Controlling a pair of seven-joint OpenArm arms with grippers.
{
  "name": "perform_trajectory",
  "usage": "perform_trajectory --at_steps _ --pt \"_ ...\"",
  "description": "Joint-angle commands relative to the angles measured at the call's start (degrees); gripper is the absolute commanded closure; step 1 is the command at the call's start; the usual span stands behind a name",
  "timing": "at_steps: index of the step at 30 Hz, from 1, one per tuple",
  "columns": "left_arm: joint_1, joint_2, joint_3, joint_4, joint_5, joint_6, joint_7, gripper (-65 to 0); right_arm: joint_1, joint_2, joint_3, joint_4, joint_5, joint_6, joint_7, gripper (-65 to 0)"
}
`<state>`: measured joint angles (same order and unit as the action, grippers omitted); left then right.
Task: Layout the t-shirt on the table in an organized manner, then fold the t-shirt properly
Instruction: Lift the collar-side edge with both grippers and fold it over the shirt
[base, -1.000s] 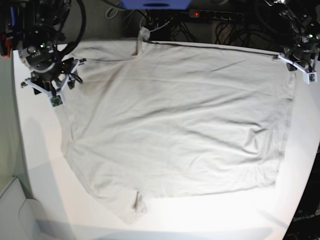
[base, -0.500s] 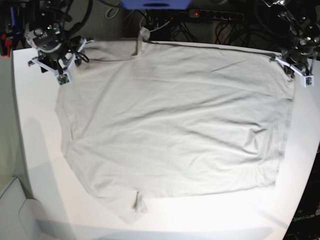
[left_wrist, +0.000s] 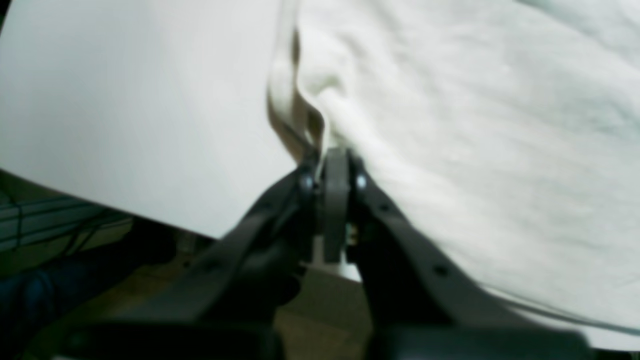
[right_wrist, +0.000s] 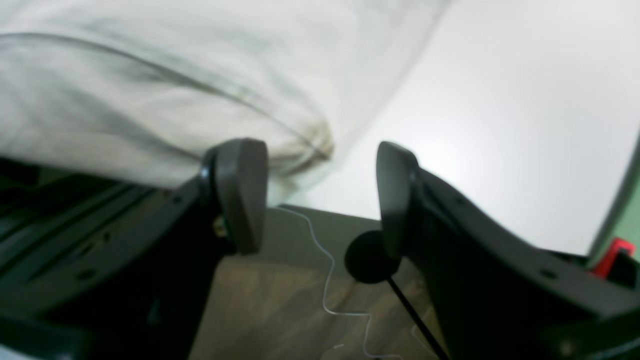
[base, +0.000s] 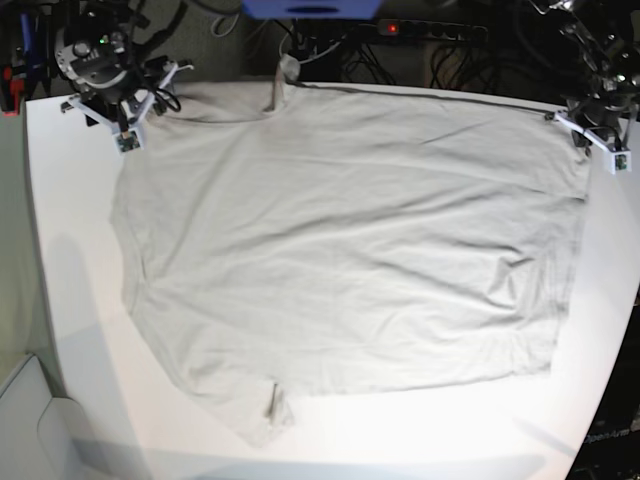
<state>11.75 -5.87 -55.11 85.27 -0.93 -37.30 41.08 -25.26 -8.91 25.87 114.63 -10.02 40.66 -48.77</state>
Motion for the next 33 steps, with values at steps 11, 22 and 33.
perform_trajectory --at_steps 11,22,33 --pt "-0.1 -0.9 -0.3 1.1 -0.5 0.2 -0.9 -0.3 -1.9 -0.1 -0.9 0.2 0.7 -0.7 0.8 -35.3" --pt "-0.1 -0.9 -0.1 1.1 -0.5 0.2 -0.9 -0.3 -1.3 -0.1 -0.9 -4.4 0.7 -0.7 0.8 -35.1" --pt "0.3 -0.9 -0.4 1.1 -0.5 0.2 -0.9 -0.3 0.0 -0.1 -0.9 -9.1 0.7 -0.7 0.9 -25.3"
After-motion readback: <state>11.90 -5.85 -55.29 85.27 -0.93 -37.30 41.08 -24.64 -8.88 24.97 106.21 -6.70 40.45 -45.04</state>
